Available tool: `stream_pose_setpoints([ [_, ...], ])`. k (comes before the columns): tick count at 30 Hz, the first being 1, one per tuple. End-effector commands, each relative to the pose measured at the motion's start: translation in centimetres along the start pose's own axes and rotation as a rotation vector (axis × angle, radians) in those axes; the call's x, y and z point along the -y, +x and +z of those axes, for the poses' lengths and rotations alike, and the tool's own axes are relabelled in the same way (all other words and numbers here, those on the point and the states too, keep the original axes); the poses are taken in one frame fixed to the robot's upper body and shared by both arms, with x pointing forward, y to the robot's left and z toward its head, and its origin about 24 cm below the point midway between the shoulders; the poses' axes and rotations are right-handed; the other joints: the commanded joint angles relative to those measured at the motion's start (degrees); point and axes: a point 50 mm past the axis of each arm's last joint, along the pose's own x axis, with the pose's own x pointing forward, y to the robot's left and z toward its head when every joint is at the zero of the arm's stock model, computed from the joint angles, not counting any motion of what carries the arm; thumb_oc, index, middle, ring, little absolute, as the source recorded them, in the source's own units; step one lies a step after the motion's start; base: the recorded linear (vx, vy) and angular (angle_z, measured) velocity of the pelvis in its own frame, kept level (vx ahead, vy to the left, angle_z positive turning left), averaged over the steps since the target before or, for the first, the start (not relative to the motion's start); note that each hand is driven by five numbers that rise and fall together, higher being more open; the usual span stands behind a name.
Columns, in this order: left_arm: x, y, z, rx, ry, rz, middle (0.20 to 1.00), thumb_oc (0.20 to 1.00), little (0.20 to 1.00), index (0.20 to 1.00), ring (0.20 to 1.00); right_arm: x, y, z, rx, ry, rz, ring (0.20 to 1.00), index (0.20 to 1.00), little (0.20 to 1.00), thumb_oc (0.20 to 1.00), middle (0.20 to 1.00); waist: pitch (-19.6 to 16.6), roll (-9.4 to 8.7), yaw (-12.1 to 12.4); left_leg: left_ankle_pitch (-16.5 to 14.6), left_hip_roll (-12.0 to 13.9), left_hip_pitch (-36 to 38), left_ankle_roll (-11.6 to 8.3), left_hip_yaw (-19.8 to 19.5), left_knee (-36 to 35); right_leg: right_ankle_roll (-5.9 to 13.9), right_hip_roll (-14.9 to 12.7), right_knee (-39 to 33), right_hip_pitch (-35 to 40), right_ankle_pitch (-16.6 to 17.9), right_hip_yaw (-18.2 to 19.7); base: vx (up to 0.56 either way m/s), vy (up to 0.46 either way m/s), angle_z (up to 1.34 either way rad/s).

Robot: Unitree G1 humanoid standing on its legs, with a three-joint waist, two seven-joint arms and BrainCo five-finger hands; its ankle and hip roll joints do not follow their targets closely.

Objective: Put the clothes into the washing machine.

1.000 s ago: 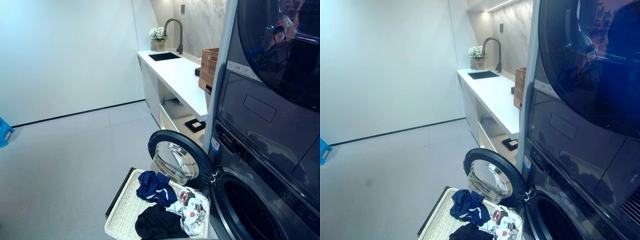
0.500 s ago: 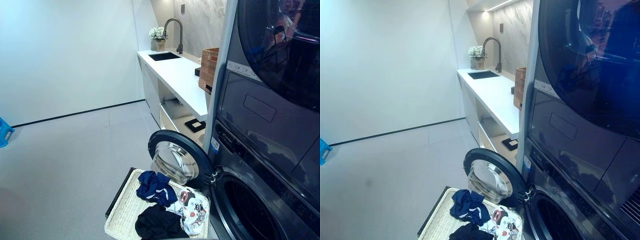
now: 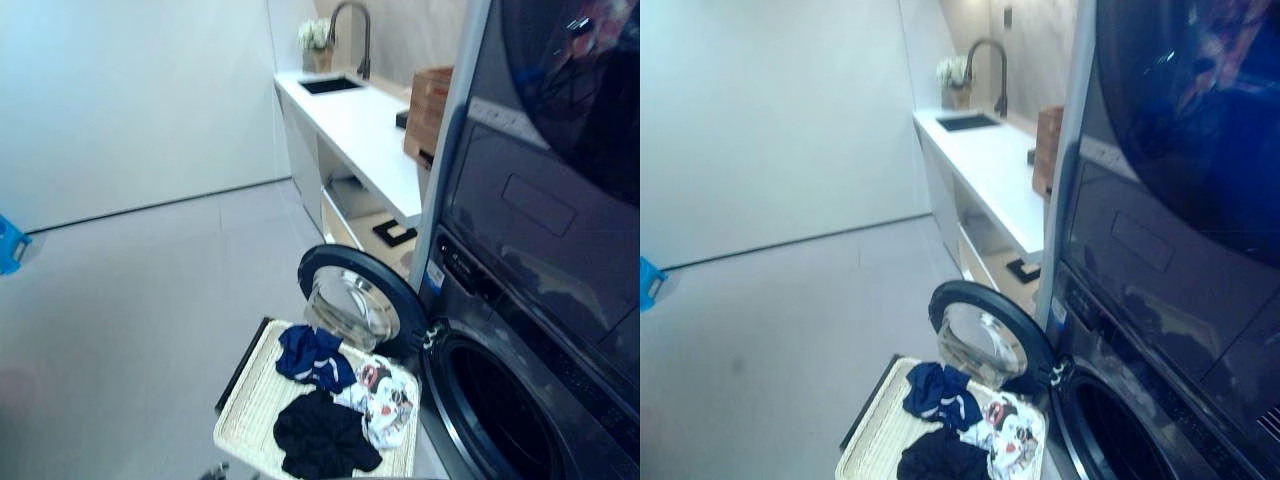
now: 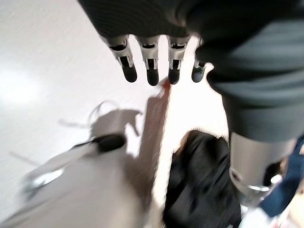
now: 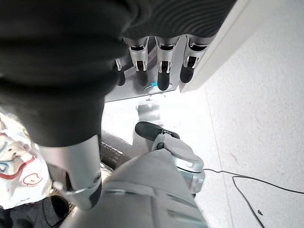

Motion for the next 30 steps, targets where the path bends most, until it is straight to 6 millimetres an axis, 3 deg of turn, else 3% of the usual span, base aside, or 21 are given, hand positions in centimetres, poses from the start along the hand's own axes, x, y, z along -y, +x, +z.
stream_pose_setpoints([
  [1,-4.0,1.0,9.1,0.345,-0.118,0.26,1.0,1.0,1.0,1.0,1.0,0.6,-0.3,6.5,0.2,0.059,-0.043,1.0,1.0,1.0,1.0,1.0,8.45,-2.4,0.88,0.31,-2.15,-0.89,3.16,1.14,-0.27,-0.09,-1.13,2.55,-5.0,2.17,1.8,-0.33,0.006,0.17],
  [2,-5.0,0.7,11.9,0.451,-0.145,0.324,1.0,1.0,1.0,1.0,1.0,0.9,-0.6,8.3,0.253,0.069,-0.061,1.0,1.0,1.0,1.0,1.0,10.63,-2.41,0.94,0.85,-2.55,-3.34,3.31,0.91,-0.27,-0.24,-0.88,2.85,-7.5,2.73,1.9,-0.23,0.007,0.17],
  [4,-6.3,0.0,14.9,0.576,-0.19,0.405,1.0,1.0,1.0,1.0,1.0,1.3,-1.0,10.1,0.299,0.083,-0.087,1.0,1.0,1.0,1.0,1.0,13.05,-2.29,1.16,1.38,-3.22,-6.04,3.52,0.23,-0.27,-0.42,-0.69,3.55,-10.37,3.16,2.08,-0.19,0.02,0.2],
  [6,-7.0,-0.5,16.3,0.637,-0.205,0.45,1.0,1.0,1.0,1.0,1.0,1.7,-1.2,10.8,0.314,0.105,-0.1,1.0,1.0,1.0,1.0,1.0,14.15,-2.22,1.34,1.6,-3.57,-7.27,3.62,-0.2,-0.27,-0.51,-0.6,4.07,-11.74,3.24,2.13,-0.09,0.011,0.09],
  [9,-8.0,-2.5,21.7,0.852,-0.237,0.576,1.0,1.0,1.0,1.0,1.0,3.7,-2.2,13.7,0.374,0.158,-0.146,1.0,1.0,1.0,1.0,1.0,19.05,-2.53,1.94,2.7,-4.55,-13.12,3.8,-1.33,1.23,-0.44,-0.74,7.14,-18.05,3.73,2.02,-0.17,-0.014,0.06],
  [13,-9.0,-4.8,26.1,1.025,-0.248,0.67,1.0,1.0,1.0,1.0,1.0,5.2,-3.3,16.1,0.442,0.184,-0.157,1.0,1.0,1.0,1.0,1.0,22.31,-3.73,2.42,3.04,-5.23,-19.43,3.8,-2.07,4.81,-0.22,-0.85,10.2,-23.87,4.21,1.19,-0.1,-0.034,0.07],
  [17,-9.4,-7.0,28.9,1.173,-0.21,0.718,1.0,1.0,1.0,1.0,1.0,4.9,-3.9,17.5,0.506,0.183,-0.147,1.0,1.0,1.0,1.0,1.0,22.31,-5.32,2.45,2.91,-5.48,-26.8,3.69,-2.72,8.3,-0.03,-0.37,12.8,-30.5,4.34,0.5,-0.07,-0.058,0.0],
  [22,-8.9,-9.2,32.0,1.323,0.002,0.754,1.0,1.0,1.0,1.0,1.0,4.6,-4.7,19.3,0.569,0.18,-0.133,1.0,1.0,1.0,1.0,1.0,22.31,-6.5,2.18,2.7,-5.79,-33.31,3.56,-3.76,12.08,0.08,0.11,14.9,-35.87,4.87,-0.15,-0.05,-0.075,0.07],
  [30,-7.2,-11.2,35.4,1.458,0.408,0.687,1.0,1.0,1.0,1.0,1.0,6.5,-6.1,21.0,0.637,0.186,-0.175,1.0,1.0,1.0,1.0,1.0,22.31,-5.74,0.48,1.79,-7.28,-42.3,4.01,-4.91,18.99,-0.32,0.79,19.89,-44.52,4.91,0.55,-0.01,-0.004,0.05],
])
